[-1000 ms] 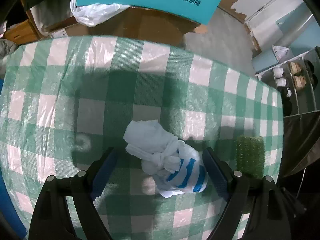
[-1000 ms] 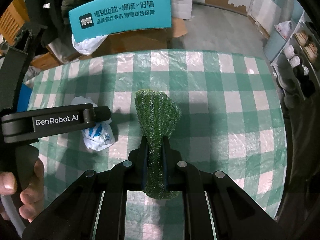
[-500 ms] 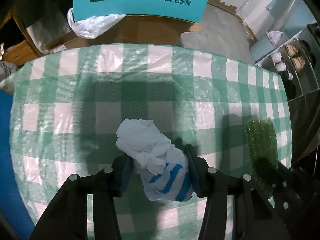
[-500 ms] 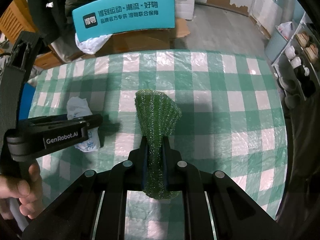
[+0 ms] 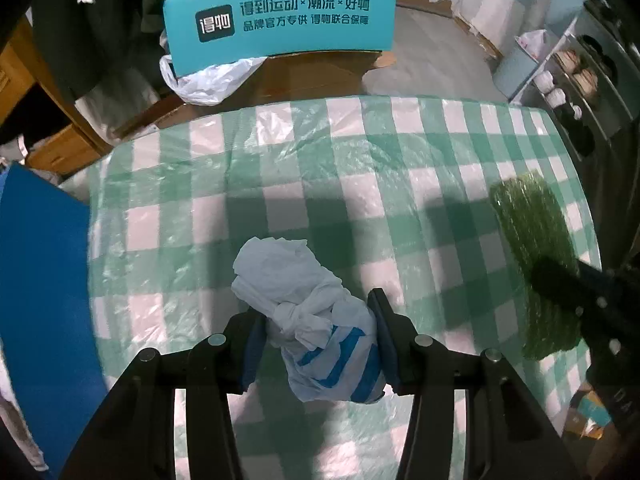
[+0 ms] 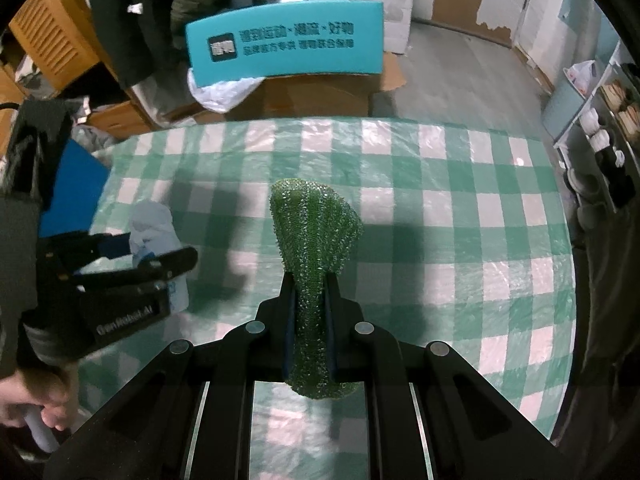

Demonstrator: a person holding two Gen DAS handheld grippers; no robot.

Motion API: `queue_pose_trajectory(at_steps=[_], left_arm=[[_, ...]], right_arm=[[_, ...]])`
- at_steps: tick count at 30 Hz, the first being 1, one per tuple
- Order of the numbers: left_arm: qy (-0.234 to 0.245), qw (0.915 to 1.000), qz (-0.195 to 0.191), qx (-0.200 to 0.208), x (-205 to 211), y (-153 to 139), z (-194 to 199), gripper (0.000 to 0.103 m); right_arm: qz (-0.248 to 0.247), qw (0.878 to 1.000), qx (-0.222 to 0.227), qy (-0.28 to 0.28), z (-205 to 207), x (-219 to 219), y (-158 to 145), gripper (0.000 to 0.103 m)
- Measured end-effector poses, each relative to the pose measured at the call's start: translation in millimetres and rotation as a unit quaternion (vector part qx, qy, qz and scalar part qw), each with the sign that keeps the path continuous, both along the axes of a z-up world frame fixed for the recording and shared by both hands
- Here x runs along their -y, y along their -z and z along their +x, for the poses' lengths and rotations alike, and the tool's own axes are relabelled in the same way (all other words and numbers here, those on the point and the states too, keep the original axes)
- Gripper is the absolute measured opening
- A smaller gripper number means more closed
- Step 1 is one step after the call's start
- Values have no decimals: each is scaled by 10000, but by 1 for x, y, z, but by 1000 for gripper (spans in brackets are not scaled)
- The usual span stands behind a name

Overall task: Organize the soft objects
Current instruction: 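Lift the sock bundle and green scrubber and carry them over the box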

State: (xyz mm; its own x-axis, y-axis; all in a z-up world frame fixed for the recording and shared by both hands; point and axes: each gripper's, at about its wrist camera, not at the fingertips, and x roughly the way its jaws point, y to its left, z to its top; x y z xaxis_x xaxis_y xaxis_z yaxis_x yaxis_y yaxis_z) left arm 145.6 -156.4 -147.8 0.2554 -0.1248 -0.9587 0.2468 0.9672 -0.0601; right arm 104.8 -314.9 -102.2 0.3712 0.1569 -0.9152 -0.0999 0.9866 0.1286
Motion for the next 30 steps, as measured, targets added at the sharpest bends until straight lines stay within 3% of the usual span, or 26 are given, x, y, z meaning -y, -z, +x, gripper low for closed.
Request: queue_pose_trajectory(at_steps=[16,30], left_arm=[[526,9947,292,830,-27,-64,-49,49],[392,9917,339,1173,-70,-92,-77,49]], right_arm=[[165,9988,334,-319,-35,-37,-46,10],[236,9957,621,-639,-55,-73,-74,10]])
